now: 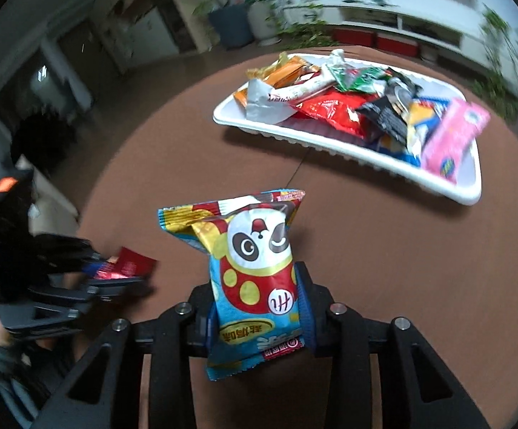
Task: Organize snacks
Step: 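Carry the chocolate packet and panda bag into the white tray and lower them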
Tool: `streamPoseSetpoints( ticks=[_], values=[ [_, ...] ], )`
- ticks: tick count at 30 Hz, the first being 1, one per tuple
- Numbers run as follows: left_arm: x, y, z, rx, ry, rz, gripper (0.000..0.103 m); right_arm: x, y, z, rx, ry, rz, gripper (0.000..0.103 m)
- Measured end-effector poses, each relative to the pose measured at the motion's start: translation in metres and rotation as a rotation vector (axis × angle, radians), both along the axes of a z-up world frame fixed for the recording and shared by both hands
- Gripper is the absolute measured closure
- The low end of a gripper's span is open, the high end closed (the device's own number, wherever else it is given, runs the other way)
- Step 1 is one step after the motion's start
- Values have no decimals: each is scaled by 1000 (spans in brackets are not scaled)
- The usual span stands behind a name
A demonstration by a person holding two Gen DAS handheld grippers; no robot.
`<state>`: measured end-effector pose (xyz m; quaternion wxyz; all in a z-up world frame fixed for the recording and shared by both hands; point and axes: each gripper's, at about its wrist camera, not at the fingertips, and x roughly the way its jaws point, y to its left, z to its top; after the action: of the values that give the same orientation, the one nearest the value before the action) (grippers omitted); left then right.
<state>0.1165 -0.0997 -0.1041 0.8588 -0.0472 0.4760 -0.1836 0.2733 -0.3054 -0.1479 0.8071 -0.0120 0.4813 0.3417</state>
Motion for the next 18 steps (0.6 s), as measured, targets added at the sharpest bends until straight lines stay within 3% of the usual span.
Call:
streamPoseSetpoints(
  ticks=[6, 18],
  values=[
    [-3, 1, 7, 3, -19, 1, 88, -28, -20, 1, 151, 32, -120, 65],
    [-7, 13, 29, -37, -50, 22, 88, -24, -48, -10, 329, 75, -262, 65]
  ],
)
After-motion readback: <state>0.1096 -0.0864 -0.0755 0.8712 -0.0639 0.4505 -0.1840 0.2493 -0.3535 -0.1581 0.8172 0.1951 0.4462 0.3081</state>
